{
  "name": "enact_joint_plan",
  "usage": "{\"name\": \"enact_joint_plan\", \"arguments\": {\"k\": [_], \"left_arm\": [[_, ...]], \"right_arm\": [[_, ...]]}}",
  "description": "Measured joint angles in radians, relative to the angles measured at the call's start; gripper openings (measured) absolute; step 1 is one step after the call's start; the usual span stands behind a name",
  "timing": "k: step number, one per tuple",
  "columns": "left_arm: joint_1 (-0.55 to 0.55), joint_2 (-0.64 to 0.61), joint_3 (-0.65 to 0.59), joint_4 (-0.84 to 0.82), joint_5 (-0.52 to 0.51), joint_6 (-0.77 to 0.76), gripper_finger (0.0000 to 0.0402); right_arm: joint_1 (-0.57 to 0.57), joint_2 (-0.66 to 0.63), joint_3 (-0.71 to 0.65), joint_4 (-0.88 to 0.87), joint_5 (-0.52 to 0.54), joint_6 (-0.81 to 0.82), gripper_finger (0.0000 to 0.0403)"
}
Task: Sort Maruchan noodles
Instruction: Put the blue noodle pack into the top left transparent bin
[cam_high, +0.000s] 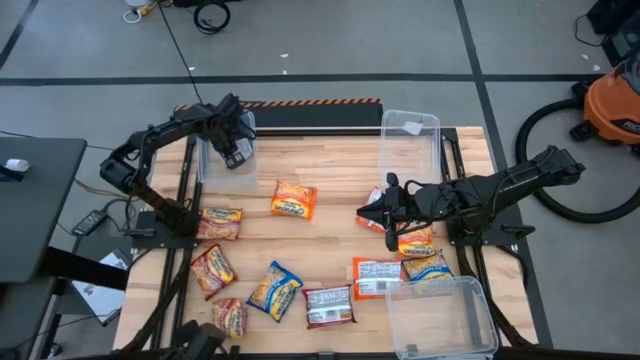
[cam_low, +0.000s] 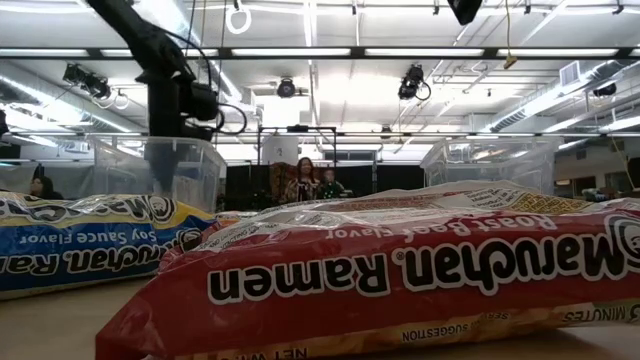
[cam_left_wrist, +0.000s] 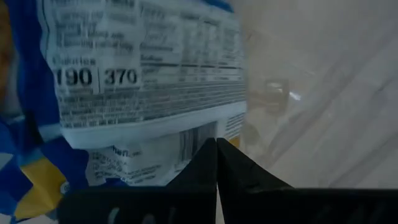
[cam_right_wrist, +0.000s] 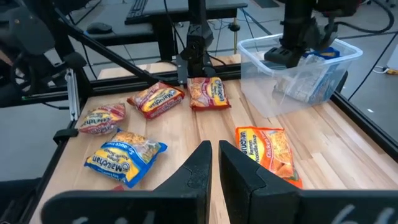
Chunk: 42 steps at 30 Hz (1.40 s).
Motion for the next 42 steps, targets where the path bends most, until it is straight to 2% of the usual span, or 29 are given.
{"name": "enact_joint_plan", "arguments": {"k": [7, 20, 37, 42], "left_arm": [[-0.026, 0.000, -0.033, 0.077, -0.002, 0.001, 0.0001], [-0.036, 0.000, -0.069, 0.147, -0.238, 0.005, 0.0001], [-0.083, -0.003, -0.069, 0.134, -0.282, 0.006, 0.0003], [-0.083, -0.043, -0.069, 0.130, -0.282, 0.006, 0.0004]], "right_arm": [[-0.020, 0.000, 0.000, 0.005, 0.000, 0.000, 0.0036], [-0.038, 0.000, 0.000, 0.006, -0.001, 0.003, 0.0036], [-0.038, 0.000, 0.000, 0.007, -0.002, 0.009, 0.0036], [-0.038, 0.000, 0.000, 0.007, -0.003, 0.025, 0.0036]]}}
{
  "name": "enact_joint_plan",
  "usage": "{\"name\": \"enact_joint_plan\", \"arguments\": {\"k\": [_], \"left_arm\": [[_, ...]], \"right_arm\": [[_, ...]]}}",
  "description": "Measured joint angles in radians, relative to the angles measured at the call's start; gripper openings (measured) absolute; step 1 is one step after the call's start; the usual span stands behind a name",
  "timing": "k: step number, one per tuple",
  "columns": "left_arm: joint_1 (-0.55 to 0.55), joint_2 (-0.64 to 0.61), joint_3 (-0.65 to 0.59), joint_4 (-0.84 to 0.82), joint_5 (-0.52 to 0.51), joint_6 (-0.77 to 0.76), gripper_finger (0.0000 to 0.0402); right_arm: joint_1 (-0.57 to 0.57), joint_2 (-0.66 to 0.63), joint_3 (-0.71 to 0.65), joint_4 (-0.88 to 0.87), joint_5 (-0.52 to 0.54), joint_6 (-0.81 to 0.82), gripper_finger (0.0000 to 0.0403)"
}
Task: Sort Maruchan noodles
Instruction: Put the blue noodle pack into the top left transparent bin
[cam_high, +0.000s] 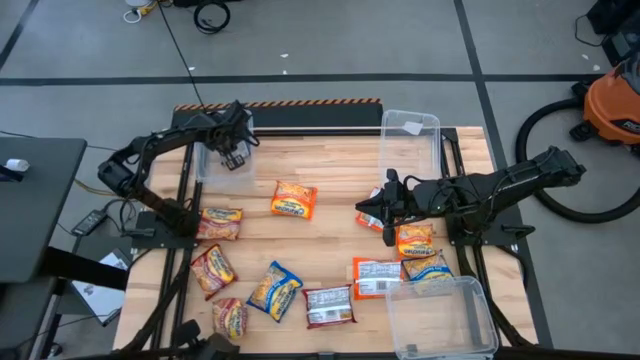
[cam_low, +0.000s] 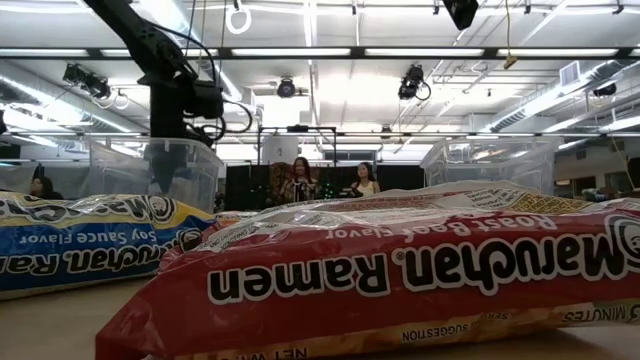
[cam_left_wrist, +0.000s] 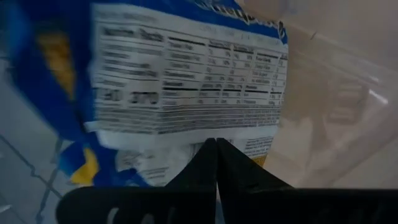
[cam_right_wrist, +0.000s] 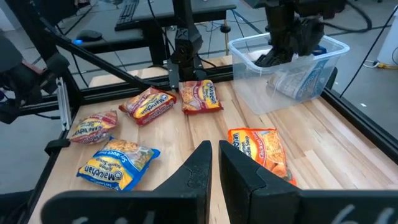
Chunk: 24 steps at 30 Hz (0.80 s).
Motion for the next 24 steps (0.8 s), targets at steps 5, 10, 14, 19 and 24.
{"name": "enact_joint_plan", "arguments": {"k": [5, 10, 14, 19, 24], "left_arm": [[0.000, -0.083, 0.000, -0.009, 0.000, 0.000, 0.0004], [-0.020, -0.185, 0.033, -0.086, 0.008, -0.016, 0.0004], [-0.069, -0.262, 0.122, -0.177, 0.036, -0.087, 0.0004], [-0.179, -0.330, 0.234, -0.281, 0.164, -0.234, 0.0004], [-0.386, -0.372, 0.248, -0.338, 0.286, -0.380, 0.0004]], "right_arm": [[0.000, 0.000, 0.000, 0.000, 0.000, 0.000, 0.0036], [0.000, 0.000, 0.000, 0.000, 0.000, -0.005, 0.0036], [0.000, 0.000, 0.000, 0.000, 0.000, -0.016, 0.0036], [0.000, 0.000, 0.000, 0.000, 0.000, 0.023, 0.0036], [0.000, 0.000, 0.000, 0.000, -0.010, 0.029, 0.0036]]}}
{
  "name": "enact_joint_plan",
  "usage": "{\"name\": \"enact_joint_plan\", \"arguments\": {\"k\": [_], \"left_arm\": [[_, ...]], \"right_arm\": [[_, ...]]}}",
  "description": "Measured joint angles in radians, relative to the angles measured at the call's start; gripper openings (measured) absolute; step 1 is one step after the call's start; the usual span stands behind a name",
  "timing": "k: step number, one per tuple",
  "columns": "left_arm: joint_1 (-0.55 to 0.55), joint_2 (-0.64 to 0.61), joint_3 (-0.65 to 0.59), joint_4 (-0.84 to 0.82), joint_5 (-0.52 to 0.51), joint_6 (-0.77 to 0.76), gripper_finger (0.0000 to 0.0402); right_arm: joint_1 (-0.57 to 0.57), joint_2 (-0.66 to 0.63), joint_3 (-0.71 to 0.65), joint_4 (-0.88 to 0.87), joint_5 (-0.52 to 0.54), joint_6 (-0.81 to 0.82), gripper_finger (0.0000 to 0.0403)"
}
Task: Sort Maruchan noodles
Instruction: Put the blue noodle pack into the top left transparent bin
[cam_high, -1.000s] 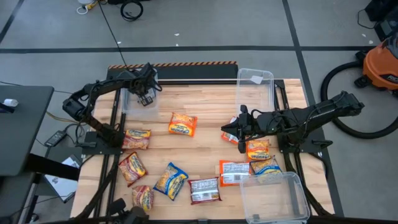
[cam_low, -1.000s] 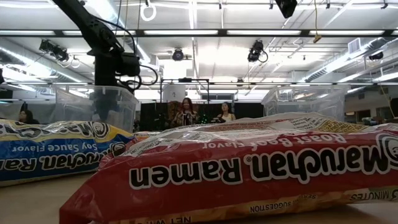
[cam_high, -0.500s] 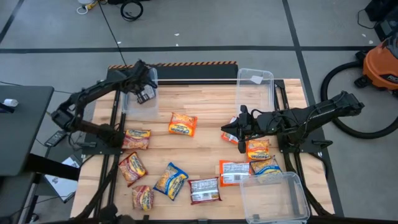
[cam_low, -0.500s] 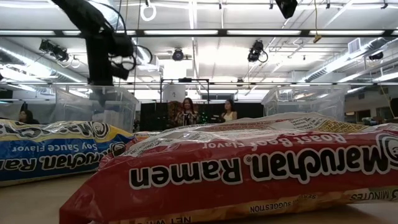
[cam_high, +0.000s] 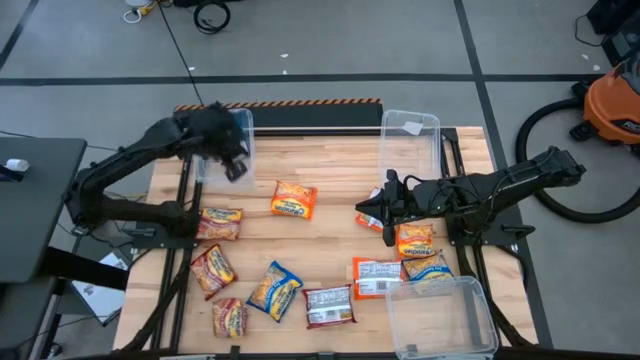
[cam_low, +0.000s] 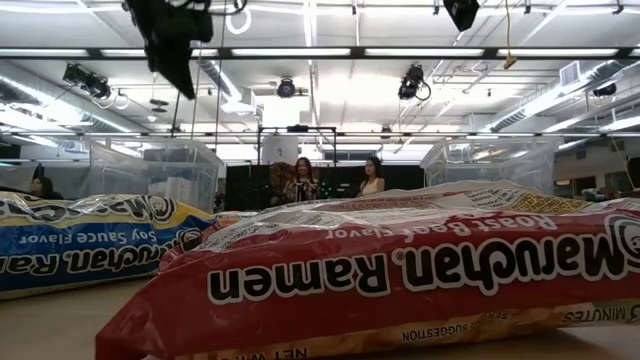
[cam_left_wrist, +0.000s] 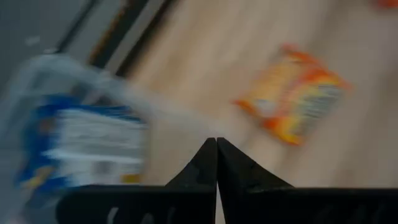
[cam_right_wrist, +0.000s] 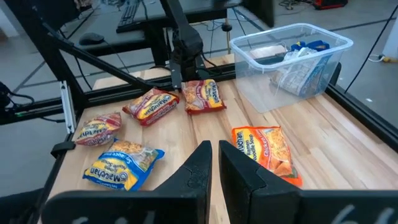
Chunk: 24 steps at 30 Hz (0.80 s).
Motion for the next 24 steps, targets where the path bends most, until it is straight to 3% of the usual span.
{"name": "enact_joint_plan", "arguments": {"k": [6, 14, 20, 24], "left_arm": [[-0.356, 0.000, 0.000, -0.003, 0.014, -0.254, 0.0004], [-0.804, 0.050, -0.037, 0.131, -0.041, -0.581, 0.0005], [-1.052, 0.143, -0.042, 0.145, -0.175, -0.757, 0.0016], [-1.148, 0.219, -0.042, 0.174, -0.265, -0.846, 0.0047]], "right_arm": [[0.000, 0.000, 0.000, 0.010, -0.011, -0.002, 0.0036], [-0.001, 0.000, 0.000, 0.029, -0.009, -0.030, 0.0036], [-0.001, 0.008, 0.001, 0.053, 0.009, -0.070, 0.0036], [0.017, 0.062, 0.009, 0.038, 0.050, -0.081, 0.0038]]}}
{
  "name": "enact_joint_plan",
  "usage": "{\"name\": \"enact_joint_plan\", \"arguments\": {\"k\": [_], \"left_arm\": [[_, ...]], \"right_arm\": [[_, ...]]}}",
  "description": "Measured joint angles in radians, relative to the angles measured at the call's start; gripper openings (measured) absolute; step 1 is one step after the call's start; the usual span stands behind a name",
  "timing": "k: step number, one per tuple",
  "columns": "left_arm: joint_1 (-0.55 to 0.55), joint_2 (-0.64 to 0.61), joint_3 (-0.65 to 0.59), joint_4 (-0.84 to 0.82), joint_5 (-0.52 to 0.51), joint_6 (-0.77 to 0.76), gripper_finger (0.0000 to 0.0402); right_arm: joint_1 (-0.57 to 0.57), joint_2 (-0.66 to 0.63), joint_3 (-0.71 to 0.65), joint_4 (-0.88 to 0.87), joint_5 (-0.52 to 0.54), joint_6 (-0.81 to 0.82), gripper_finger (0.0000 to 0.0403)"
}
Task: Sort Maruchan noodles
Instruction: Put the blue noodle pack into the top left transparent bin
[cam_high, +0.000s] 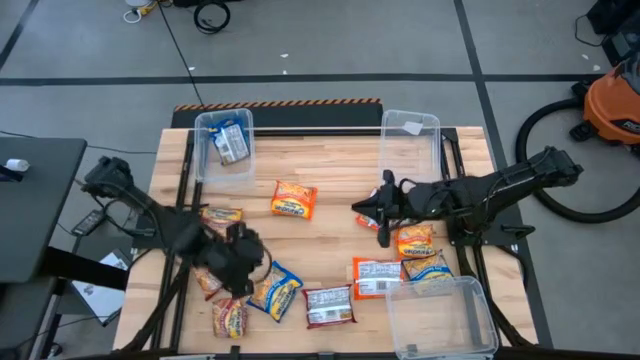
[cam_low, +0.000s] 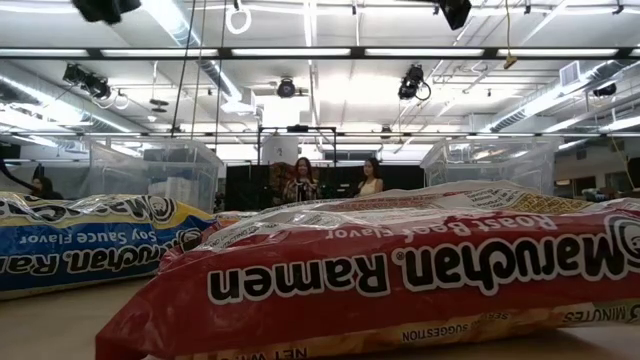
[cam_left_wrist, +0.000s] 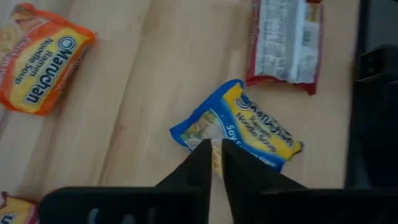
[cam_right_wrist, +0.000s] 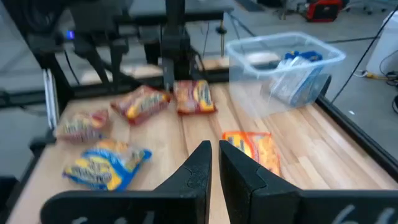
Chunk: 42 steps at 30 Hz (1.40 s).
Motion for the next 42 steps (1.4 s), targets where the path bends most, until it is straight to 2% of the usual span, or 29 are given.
{"name": "enact_joint_plan", "arguments": {"k": [4, 9, 14, 16, 18, 21, 24, 28, 30, 35, 42], "left_arm": [[-0.030, 0.072, 0.000, -0.003, -0.084, -0.053, 0.0091], [-0.004, 0.144, 0.000, 0.034, -0.092, -0.057, 0.0152], [0.065, 0.224, -0.015, 0.110, -0.130, 0.059, 0.0179], [0.106, 0.241, -0.059, 0.269, -0.073, 0.145, 0.0179], [0.155, 0.255, -0.112, 0.417, 0.041, 0.221, 0.0177], [0.216, 0.257, -0.168, 0.514, 0.108, 0.308, 0.0175], [0.264, 0.256, -0.202, 0.499, 0.143, 0.382, 0.0174], [0.321, 0.259, -0.245, 0.496, 0.334, 0.485, 0.0174], [0.335, 0.261, -0.261, 0.478, 0.385, 0.528, 0.0174], [0.333, 0.262, -0.267, 0.486, 0.409, 0.621, 0.0174], [0.324, 0.272, -0.269, 0.518, 0.446, 0.648, 0.0172]], "right_arm": [[0.035, 0.078, 0.039, -0.001, 0.015, 0.000, 0.0038], [0.084, 0.167, 0.097, 0.002, 0.016, 0.000, 0.0038], [0.116, 0.224, 0.105, 0.016, 0.015, -0.001, 0.0038], [0.123, 0.248, 0.105, 0.016, 0.015, -0.001, 0.0038], [0.129, 0.272, 0.105, 0.022, 0.011, 0.000, 0.0038], [0.131, 0.302, 0.105, 0.033, -0.013, 0.001, 0.0038], [0.131, 0.329, 0.105, 0.048, -0.037, 0.021, 0.0038], [0.123, 0.381, 0.105, 0.082, -0.070, 0.028, 0.0038], [0.117, 0.405, 0.105, 0.095, -0.090, 0.025, 0.0038], [0.100, 0.457, 0.105, 0.120, -0.139, 0.029, 0.0038], [0.086, 0.471, 0.103, 0.120, -0.167, 0.054, 0.0038]]}}
